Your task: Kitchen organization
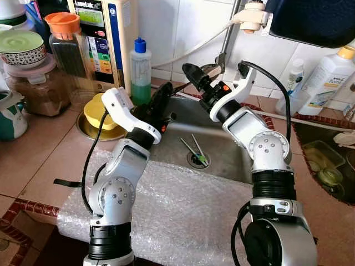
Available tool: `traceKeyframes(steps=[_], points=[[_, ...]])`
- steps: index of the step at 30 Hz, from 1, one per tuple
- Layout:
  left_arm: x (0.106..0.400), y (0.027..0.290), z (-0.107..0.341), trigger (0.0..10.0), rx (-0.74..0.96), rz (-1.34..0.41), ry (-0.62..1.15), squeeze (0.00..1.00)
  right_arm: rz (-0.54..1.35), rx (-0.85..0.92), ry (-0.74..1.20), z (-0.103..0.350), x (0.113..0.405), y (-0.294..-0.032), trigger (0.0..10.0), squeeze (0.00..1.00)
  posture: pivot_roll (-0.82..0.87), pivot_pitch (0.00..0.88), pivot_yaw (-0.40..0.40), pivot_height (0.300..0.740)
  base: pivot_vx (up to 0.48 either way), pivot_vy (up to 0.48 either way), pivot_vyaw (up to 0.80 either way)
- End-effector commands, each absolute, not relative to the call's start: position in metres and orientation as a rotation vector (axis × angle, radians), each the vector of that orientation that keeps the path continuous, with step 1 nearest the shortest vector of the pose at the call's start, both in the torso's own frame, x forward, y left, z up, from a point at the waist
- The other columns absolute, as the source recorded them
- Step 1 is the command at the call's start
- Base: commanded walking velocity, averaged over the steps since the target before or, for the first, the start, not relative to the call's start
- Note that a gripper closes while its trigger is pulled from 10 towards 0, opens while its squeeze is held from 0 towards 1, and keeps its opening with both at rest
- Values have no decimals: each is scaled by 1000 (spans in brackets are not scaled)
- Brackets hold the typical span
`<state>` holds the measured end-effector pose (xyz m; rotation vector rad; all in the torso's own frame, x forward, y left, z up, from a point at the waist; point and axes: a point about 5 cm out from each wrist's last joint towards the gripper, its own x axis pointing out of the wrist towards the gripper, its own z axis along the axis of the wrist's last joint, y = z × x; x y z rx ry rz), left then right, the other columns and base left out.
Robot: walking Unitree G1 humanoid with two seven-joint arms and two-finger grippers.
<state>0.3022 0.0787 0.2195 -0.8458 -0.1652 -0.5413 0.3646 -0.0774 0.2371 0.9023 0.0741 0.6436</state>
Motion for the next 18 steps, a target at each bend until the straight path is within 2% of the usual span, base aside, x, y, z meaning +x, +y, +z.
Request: traceKeyframes(steps=[1,18], points=[[299,69,223,0,-848,-590,-161,0,650,909,72,242,366,-74,0,0,51,24,-75,740,0,0,0],[299,73,220,0,-840,-570,-151,0,590,917,53,241,371,-79,0,0,46,26,-68,740,0,0,0]])
